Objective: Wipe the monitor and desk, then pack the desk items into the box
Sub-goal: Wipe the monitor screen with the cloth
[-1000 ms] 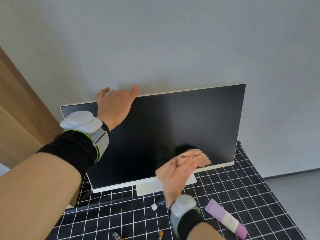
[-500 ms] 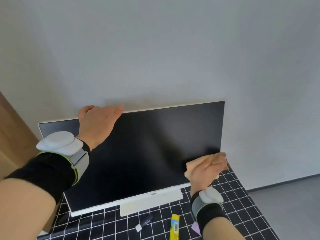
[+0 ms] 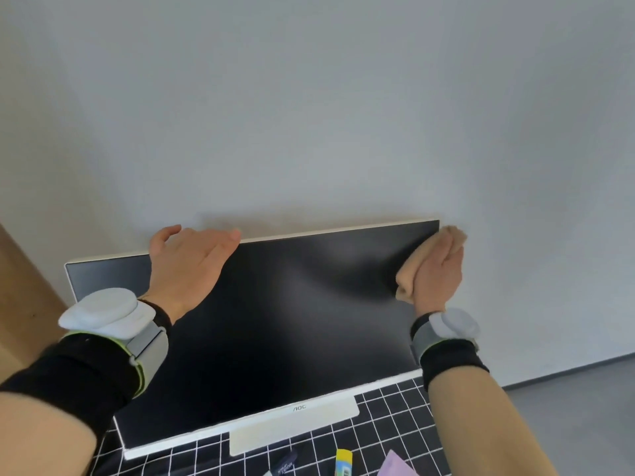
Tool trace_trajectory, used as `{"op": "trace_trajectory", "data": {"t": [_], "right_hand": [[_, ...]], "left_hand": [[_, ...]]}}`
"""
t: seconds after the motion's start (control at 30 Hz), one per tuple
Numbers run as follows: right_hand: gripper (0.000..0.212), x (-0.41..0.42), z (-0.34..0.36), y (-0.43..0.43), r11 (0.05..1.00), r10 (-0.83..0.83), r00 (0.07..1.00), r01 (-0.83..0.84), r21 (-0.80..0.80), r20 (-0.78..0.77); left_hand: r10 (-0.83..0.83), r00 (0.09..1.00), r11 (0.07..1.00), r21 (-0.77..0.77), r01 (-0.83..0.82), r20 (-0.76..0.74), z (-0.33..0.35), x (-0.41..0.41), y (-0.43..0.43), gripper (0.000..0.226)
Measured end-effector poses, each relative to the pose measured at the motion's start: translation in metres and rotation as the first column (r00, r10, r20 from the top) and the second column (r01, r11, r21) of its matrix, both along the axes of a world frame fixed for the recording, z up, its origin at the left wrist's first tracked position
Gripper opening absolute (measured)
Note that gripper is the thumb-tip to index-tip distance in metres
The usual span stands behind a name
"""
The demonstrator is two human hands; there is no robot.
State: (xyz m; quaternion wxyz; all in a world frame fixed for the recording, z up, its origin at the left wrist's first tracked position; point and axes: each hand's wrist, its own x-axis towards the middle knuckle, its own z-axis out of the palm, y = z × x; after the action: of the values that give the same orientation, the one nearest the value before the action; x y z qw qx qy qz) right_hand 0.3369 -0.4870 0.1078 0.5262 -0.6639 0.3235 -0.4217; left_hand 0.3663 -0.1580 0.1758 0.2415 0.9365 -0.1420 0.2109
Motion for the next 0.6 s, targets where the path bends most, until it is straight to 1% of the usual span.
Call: {"op": "trace_trajectory", "data": {"t": [0.1, 0.17, 0.23, 0.27, 0.33, 0.4, 0.47, 0.5, 0.53, 0.57, 0.6], "right_hand": [[0.048, -0.031, -0.078, 0.001, 0.998, 0.000, 0.991, 0.008, 0.055, -0.134], [0.047, -0.057, -0.127, 0.003, 0.988, 0.029, 0.969, 0.010, 0.157, -0.245], [0.044, -0.073, -0.147, 0.007, 0.967, 0.084, 0.939, 0.004, 0.255, -0.334], [0.044, -0.077, -0.150, 0.006, 0.963, 0.096, 0.931, 0.001, 0.268, -0.351], [0.046, -0.071, -0.144, 0.007, 0.972, 0.066, 0.950, 0.008, 0.234, -0.306], [0.046, -0.054, -0.122, 0.007, 0.984, -0.016, 0.985, 0.047, 0.174, -0.174], [0.048, -0.023, -0.092, 0.014, 0.986, -0.109, 0.993, 0.113, 0.121, -0.039], [0.050, -0.006, -0.075, 0.020, 0.985, -0.144, 0.990, 0.144, 0.098, -0.008], [0.053, 0.006, -0.057, 0.033, 0.986, -0.165, 0.986, 0.165, 0.037, -0.004], [0.056, 0.014, -0.032, 0.053, 0.986, -0.152, 0.988, 0.150, -0.077, -0.011], [0.060, 0.017, -0.007, 0.077, 0.961, -0.128, 0.988, 0.101, -0.259, -0.090]], "left_hand": [[0.008, 1.000, 1.000, 0.024, -0.009, 0.024, -0.001, 0.005, -0.003, 0.066], [0.007, 1.000, 0.999, 0.040, -0.009, 0.030, -0.002, 0.006, -0.004, 0.064], [-0.001, 0.999, 0.999, 0.048, -0.001, 0.035, -0.001, 0.008, -0.006, 0.060], [-0.002, 0.999, 0.999, 0.051, 0.000, 0.032, -0.001, 0.008, -0.006, 0.060], [0.011, 1.000, 0.999, 0.046, -0.011, 0.002, 0.000, 0.008, -0.006, 0.062], [0.010, 1.000, 0.999, 0.046, -0.010, -0.002, -0.001, 0.007, -0.005, 0.062], [0.002, 1.000, 0.999, 0.052, -0.001, -0.006, -0.001, 0.007, -0.004, 0.073], [-0.004, 1.000, 0.999, 0.052, 0.004, -0.011, 0.000, 0.008, -0.006, 0.079], [-0.006, 1.000, 0.998, 0.060, 0.007, -0.017, 0.001, 0.007, -0.007, 0.083], [-0.006, 1.000, 0.998, 0.066, 0.007, -0.019, 0.002, 0.007, -0.006, 0.087], [-0.008, 1.000, 0.998, 0.065, 0.009, -0.026, 0.002, 0.008, -0.006, 0.090]]}}
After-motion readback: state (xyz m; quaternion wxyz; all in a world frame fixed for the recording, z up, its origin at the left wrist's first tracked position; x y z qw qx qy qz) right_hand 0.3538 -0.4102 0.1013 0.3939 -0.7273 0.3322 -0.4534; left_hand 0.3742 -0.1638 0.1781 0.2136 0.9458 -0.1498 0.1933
